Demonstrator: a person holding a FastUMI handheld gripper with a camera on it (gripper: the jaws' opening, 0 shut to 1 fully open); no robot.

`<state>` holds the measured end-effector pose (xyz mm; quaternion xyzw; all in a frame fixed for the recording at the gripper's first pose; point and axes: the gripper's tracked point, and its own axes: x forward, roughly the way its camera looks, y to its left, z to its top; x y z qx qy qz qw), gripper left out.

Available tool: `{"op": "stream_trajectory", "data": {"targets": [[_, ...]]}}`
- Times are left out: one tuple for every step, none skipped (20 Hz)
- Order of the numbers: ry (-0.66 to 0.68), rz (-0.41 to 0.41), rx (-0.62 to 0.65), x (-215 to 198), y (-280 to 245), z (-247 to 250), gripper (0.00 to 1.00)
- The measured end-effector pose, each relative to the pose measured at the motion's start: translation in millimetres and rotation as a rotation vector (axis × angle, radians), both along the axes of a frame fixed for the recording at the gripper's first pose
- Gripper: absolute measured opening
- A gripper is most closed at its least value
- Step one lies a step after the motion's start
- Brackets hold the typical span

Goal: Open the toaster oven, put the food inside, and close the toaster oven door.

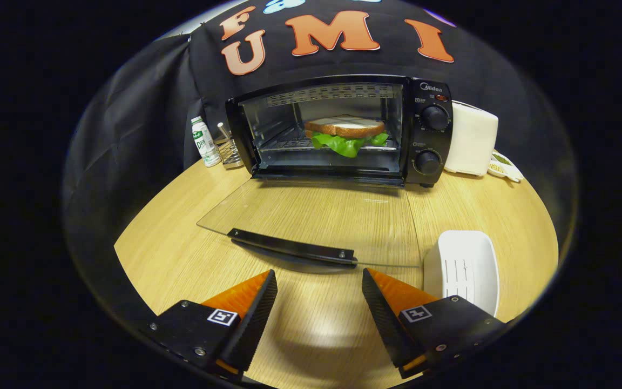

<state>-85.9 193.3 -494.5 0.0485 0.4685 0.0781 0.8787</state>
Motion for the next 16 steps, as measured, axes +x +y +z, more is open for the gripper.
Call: {"op": "stream_trajectory", "data": {"targets": [[0.011,0.001,0.005,2,0,0,0.94],[0.0,0.005,0.001,4,3,2,0.93],[-0.018,0.013,-0.007,8,3,8,0.94],[-0.038,0.019,-0.014,13,4,14,0.95],[-0.058,0.026,-0.018,18,4,23,0.95],[-0.08,0.029,-0.02,23,3,31,0.95],[-0.103,0.034,-0.022,30,3,38,0.95],[-0.126,0.039,-0.026,36,2,46,0.95],[-0.146,0.045,-0.03,43,1,53,0.95],[-0.16,0.046,-0.028,49,0,59,0.95],[-0.17,0.043,-0.017,55,-1,65,0.95],[-0.179,0.035,0.0,62,-2,72,0.95],[-0.189,0.024,0.017,69,-3,77,0.95],[-0.201,0.015,0.028,77,-3,83,0.95],[-0.216,0.01,0.028,85,-5,88,0.96],[-0.232,0.009,0.019,92,-5,92,0.96]]}}
